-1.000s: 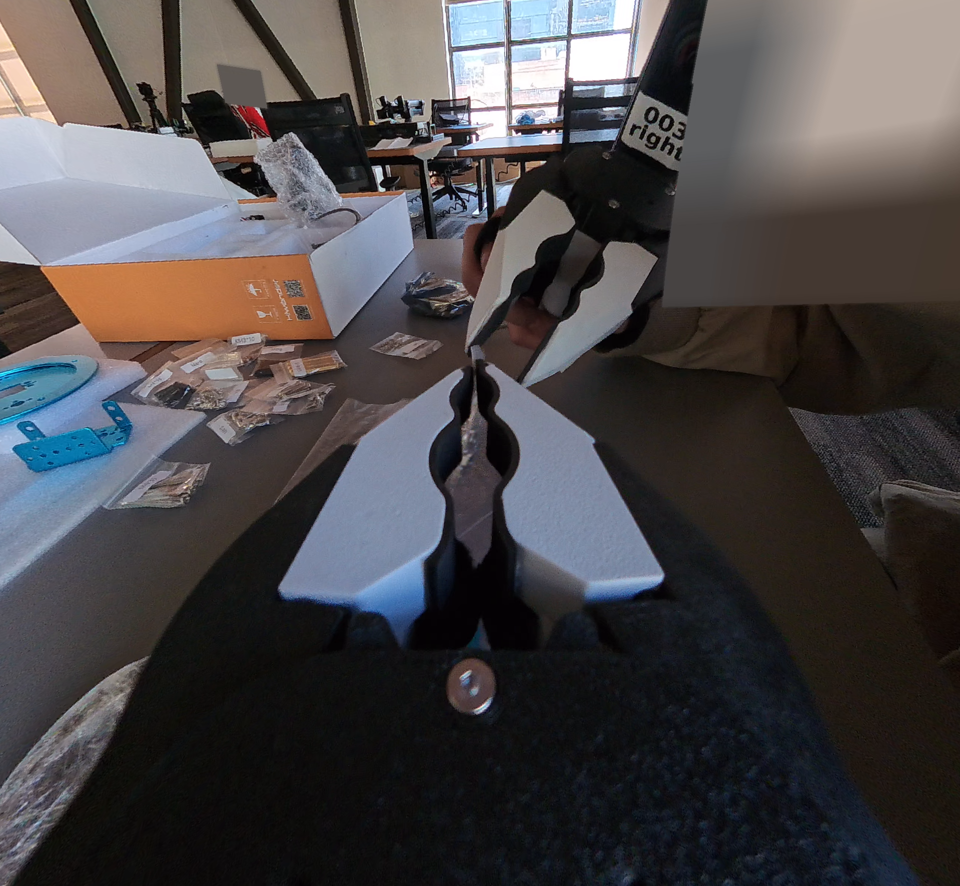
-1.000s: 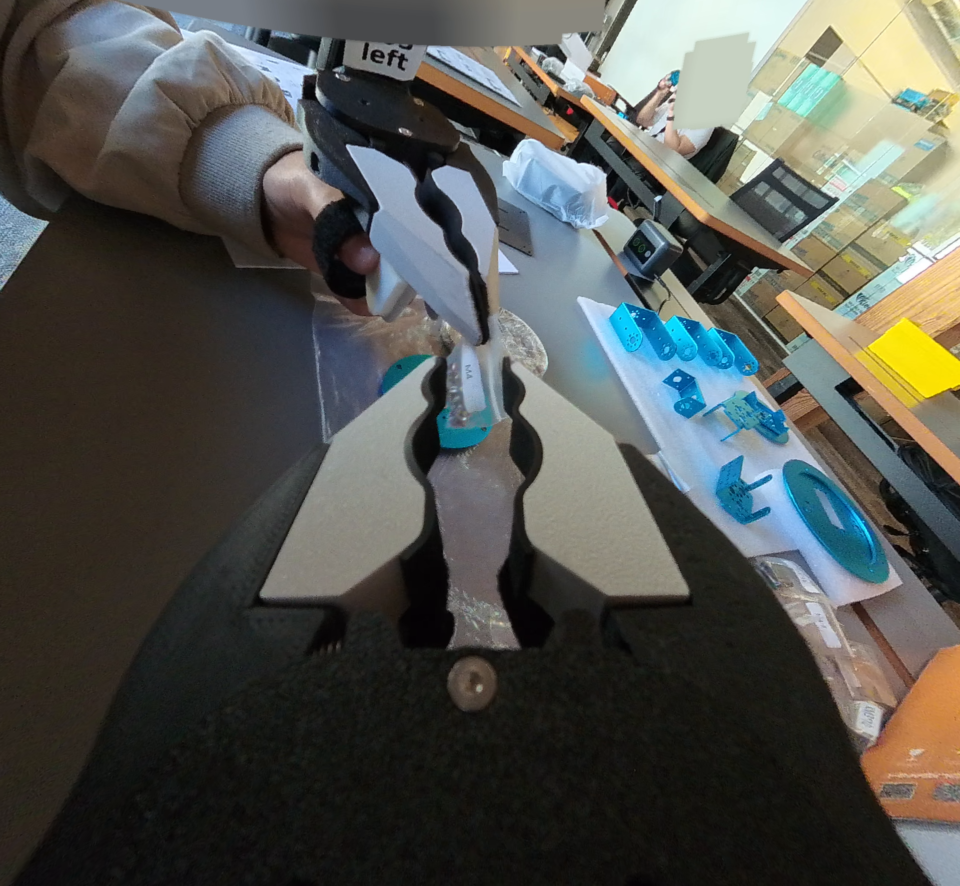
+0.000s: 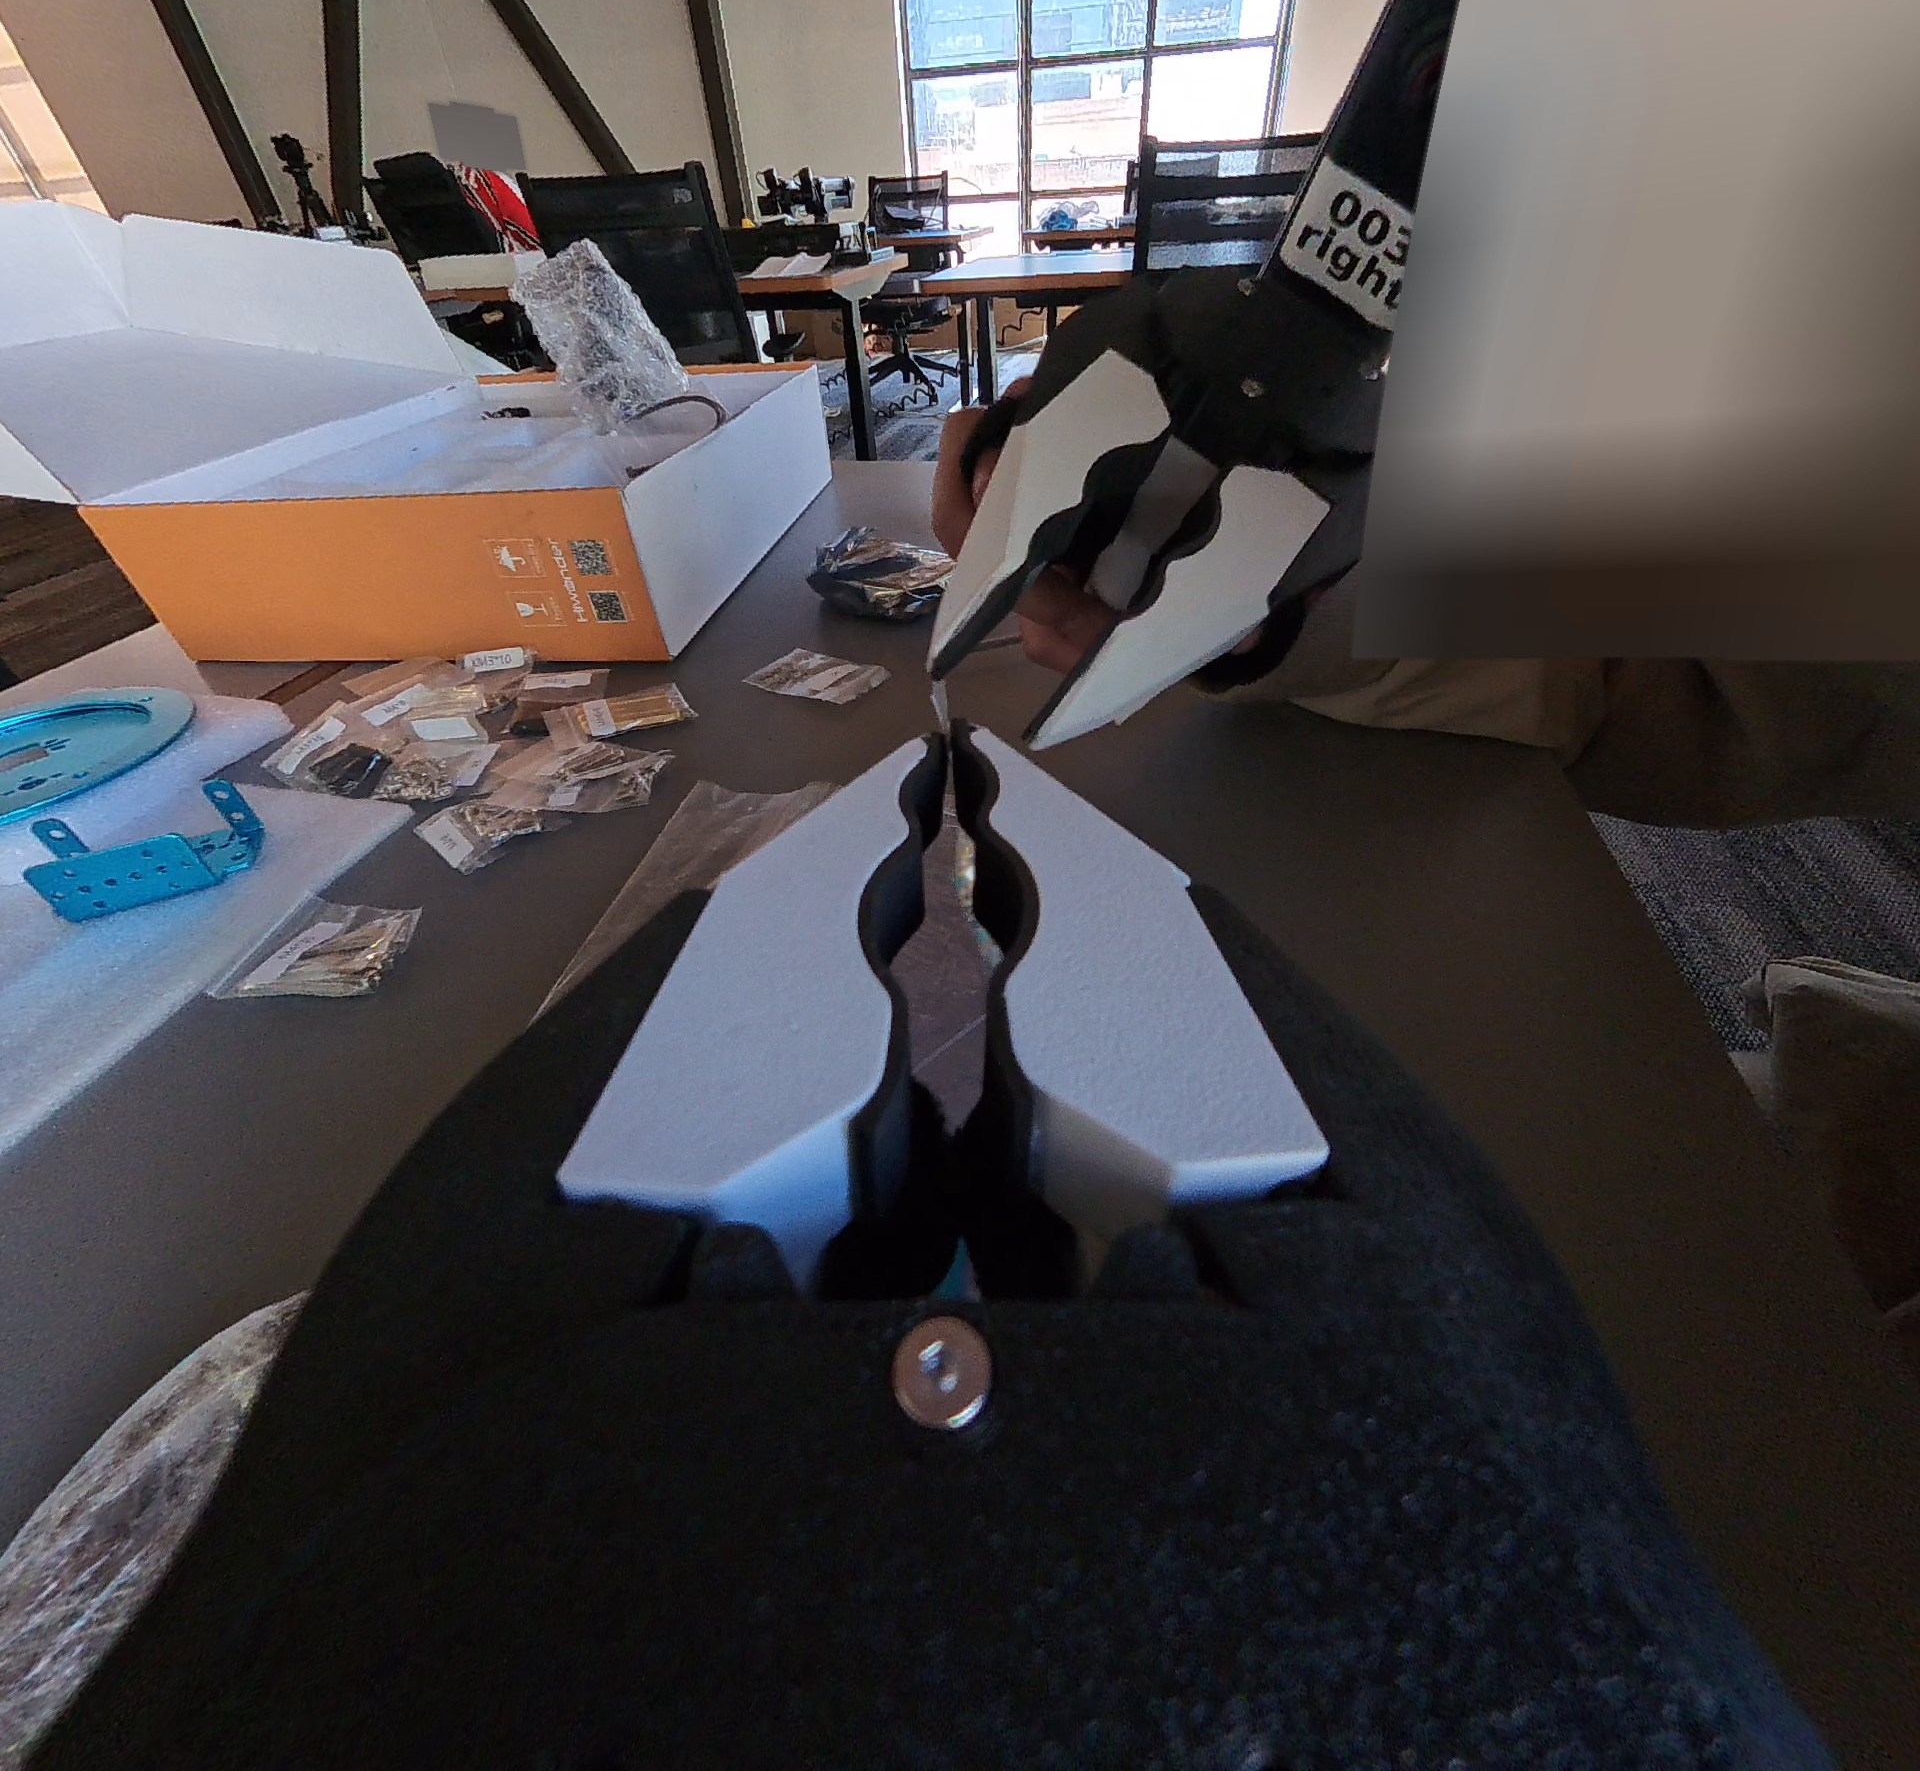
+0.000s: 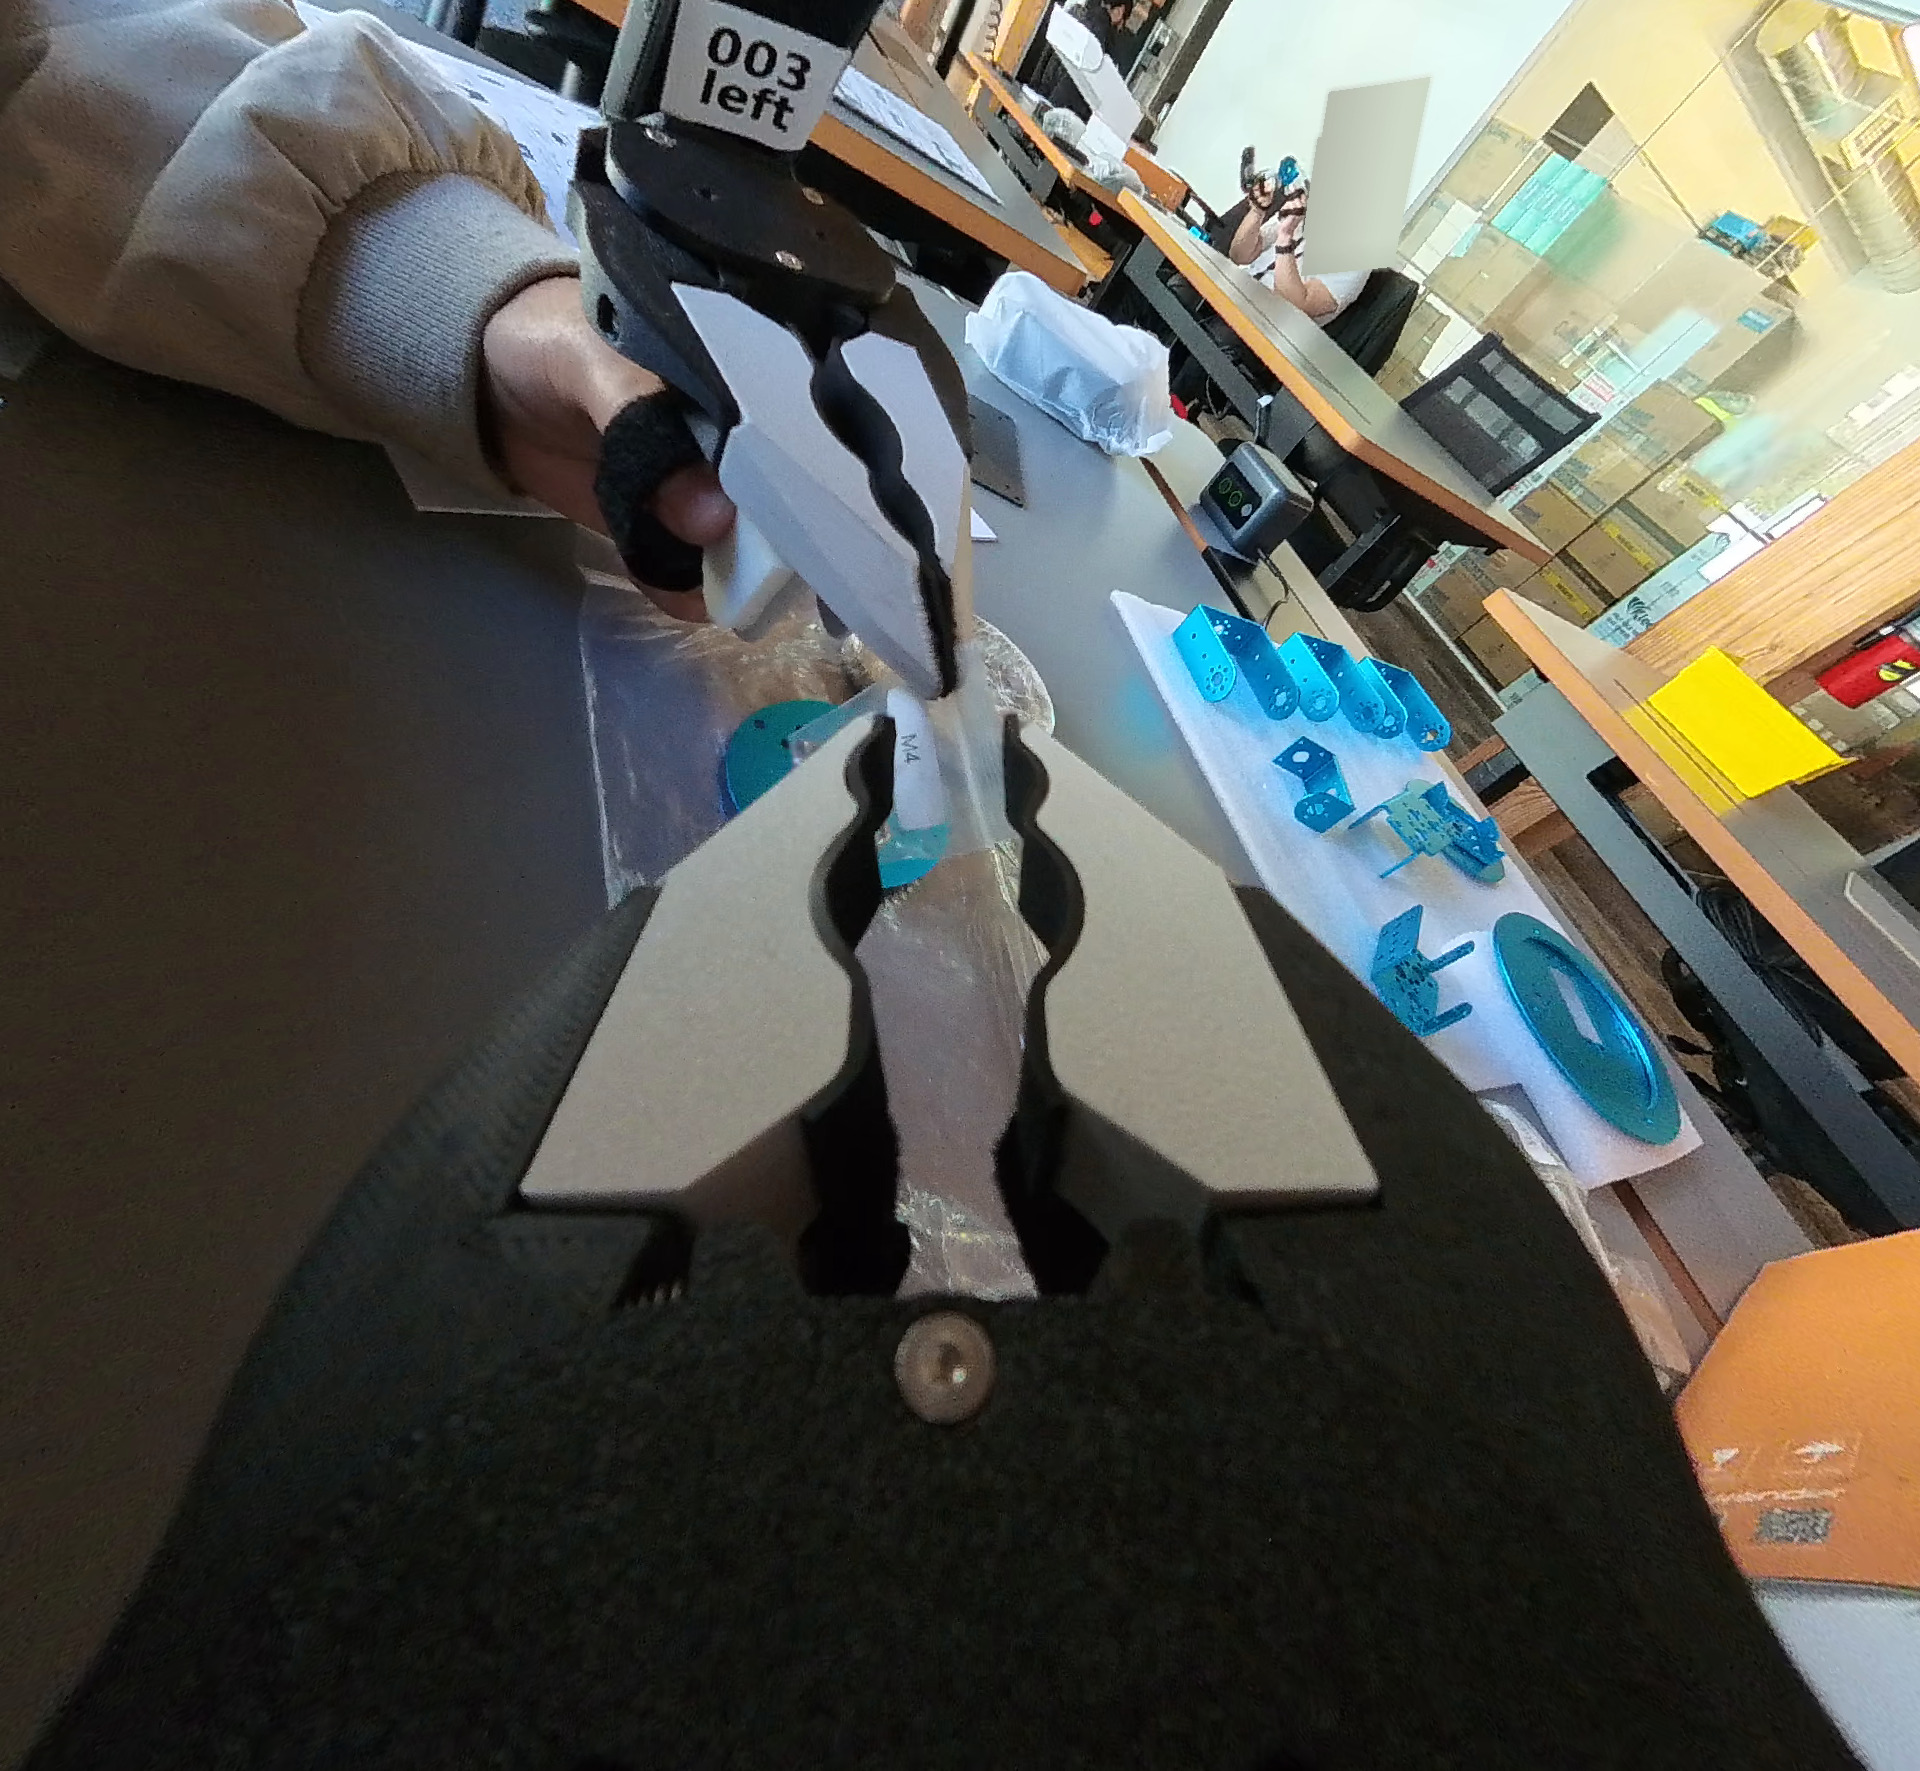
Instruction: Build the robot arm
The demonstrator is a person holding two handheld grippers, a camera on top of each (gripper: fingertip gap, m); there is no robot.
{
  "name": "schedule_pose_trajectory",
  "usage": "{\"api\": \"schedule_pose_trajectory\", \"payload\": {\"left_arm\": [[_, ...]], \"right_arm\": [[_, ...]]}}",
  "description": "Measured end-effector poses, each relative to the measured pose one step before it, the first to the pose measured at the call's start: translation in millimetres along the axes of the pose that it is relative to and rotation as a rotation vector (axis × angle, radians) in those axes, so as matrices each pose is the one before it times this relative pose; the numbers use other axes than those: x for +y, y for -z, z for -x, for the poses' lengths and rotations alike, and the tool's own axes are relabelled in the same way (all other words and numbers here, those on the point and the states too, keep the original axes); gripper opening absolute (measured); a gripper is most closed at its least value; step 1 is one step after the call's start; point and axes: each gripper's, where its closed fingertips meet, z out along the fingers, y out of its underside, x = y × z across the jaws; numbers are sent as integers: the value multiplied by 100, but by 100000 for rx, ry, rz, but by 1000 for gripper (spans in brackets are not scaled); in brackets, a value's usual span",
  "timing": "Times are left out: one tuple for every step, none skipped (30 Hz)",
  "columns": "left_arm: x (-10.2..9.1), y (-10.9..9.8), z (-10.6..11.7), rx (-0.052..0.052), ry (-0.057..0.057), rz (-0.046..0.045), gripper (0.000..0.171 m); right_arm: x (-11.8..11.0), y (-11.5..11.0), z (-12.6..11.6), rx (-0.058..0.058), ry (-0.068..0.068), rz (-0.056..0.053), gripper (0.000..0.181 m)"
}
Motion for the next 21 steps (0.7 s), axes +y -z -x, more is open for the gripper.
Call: {"api": "schedule_pose_trajectory", "payload": {"left_arm": [[-15,8,-2,-86,-77,-34,0],[22,2,8,7,26,162,1],[-12,4,31,-93,166,-106,0],[-8,15,24,-66,63,-75,0],[40,-14,3,7,-46,232,1],[6,-6,-3,56,83,44,0],[-13,3,-18,94,58,-99,0],[26,-12,-38,190,-113,134,1],[27,-12,-26,71,-51,138,1],[-5,-3,-12,-77,-97,-28,0],[6,-7,-24,98,-132,58,1],[3,-8,-23,127,75,29,0],[-26,2,3,-11,-25,-122,0],[29,-1,1,-55,-189,153,1],[36,-7,18,-87,-72,196,0],[-12,-6,-21,92,-23,-84,0],[14,-22,-46,196,-147,133,1],[82,-28,-32,82,-385,504,1],[76,-38,-62,153,-674,407,0],[55,-33,-97,216,-737,345,0],[28,-31,-65,-48,-653,226,0]], "right_arm": [[92,-46,53,-363,-116,345,20],[13,-17,65,-482,-275,-54,19],[-21,0,4,16,-217,-214,19],[-1,-7,2,-63,-5,66,19],[22,-7,44,-292,-20,201,19],[0,-11,14,-43,14,65,19],[4,-1,1,173,224,-64,19],[21,-24,23,-66,201,162,19],[72,-34,-1,15,24,392,20],[41,-29,5,38,39,178,20],[-7,-3,48,-246,-21,-95,20],[5,-5,18,-118,-129,21,20],[35,-25,-8,78,67,284,20],[31,-15,49,-110,438,202,20],[48,-26,42,-105,377,323,20],[65,-37,4,133,297,446,20],[69,-49,54,-196,204,399,20],[110,-49,45,-127,230,559,20],[105,-51,-26,316,360,525,21],[80,-46,-8,128,271,432,21],[47,-27,70,-442,-109,273,21]]}}
